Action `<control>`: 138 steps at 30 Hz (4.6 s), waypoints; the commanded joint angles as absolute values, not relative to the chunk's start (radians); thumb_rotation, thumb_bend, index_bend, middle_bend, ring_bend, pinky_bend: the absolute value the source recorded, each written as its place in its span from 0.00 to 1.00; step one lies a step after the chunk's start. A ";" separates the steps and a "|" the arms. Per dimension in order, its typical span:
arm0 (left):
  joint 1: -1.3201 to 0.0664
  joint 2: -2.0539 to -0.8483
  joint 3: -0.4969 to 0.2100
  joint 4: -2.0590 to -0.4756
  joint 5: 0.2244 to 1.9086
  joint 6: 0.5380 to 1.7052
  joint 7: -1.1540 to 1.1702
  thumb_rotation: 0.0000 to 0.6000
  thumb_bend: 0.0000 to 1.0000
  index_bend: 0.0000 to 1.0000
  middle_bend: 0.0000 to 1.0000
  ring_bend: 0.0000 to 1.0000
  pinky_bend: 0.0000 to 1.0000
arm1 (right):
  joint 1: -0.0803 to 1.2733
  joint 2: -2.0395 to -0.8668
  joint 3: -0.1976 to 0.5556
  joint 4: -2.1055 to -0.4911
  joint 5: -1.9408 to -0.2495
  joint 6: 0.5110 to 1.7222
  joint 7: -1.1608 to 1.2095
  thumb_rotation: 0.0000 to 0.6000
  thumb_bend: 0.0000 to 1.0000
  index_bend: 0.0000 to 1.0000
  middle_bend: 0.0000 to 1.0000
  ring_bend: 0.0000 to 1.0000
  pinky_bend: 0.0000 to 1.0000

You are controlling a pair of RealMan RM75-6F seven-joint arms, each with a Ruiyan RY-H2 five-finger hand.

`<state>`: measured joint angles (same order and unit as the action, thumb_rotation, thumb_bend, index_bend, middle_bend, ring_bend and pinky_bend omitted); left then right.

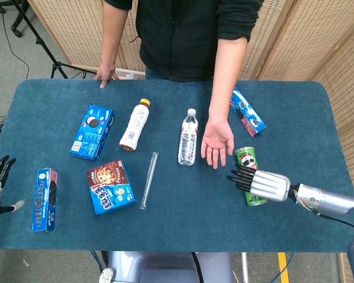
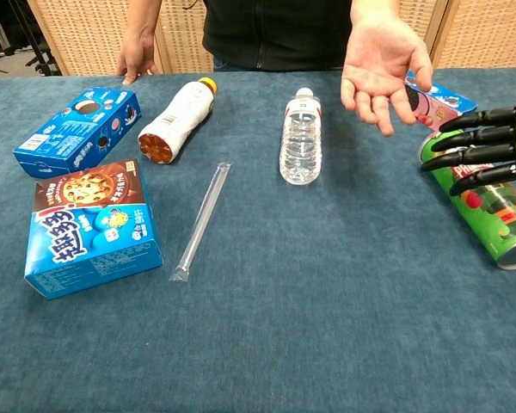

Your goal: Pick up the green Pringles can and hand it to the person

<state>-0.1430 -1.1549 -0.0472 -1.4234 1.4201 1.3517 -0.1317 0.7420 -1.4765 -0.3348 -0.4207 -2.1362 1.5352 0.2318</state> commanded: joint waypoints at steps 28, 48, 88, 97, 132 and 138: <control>-0.158 -1.165 -0.051 -1.445 1.398 1.317 -0.088 1.00 0.00 0.00 0.00 0.00 0.00 | 0.744 -1.583 -0.408 -0.289 -2.114 1.454 0.290 1.00 1.00 0.60 0.55 0.45 0.53; -0.166 -1.146 -0.047 -1.477 1.425 1.324 -0.098 1.00 0.00 0.00 0.00 0.00 0.00 | 0.537 -1.408 -0.355 -0.372 -2.004 1.733 0.281 1.00 1.00 0.63 0.57 0.47 0.54; -0.155 -1.124 -0.027 -1.481 1.457 1.340 -0.148 1.00 0.00 0.00 0.00 0.00 0.00 | 0.899 -1.078 -0.031 -0.980 -2.160 1.574 -0.135 1.00 1.00 0.63 0.55 0.48 0.54; -0.167 -1.135 -0.032 -1.478 1.432 1.309 -0.127 1.00 0.00 0.00 0.00 0.00 0.00 | 0.984 -1.088 -0.085 -0.882 -2.267 1.483 -0.178 1.00 1.00 0.63 0.54 0.46 0.54; -0.177 -1.141 -0.034 -1.482 1.407 1.282 -0.105 1.00 0.00 0.00 0.00 0.00 0.00 | 1.044 -1.053 -0.043 -1.161 -2.122 1.124 -0.477 1.00 0.93 0.00 0.00 0.00 0.08; -0.176 -1.138 -0.032 -1.485 1.411 1.285 -0.112 1.00 0.00 0.00 0.00 0.00 0.00 | 0.990 -0.981 -0.007 -1.205 -2.077 1.227 -0.479 1.00 0.93 0.00 0.00 0.00 0.07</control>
<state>-0.1765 -1.1379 -0.0325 -1.4843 1.4108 1.2847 -0.1121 1.0175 -1.0141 -0.0258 -1.1844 -2.1015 1.1813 -0.4787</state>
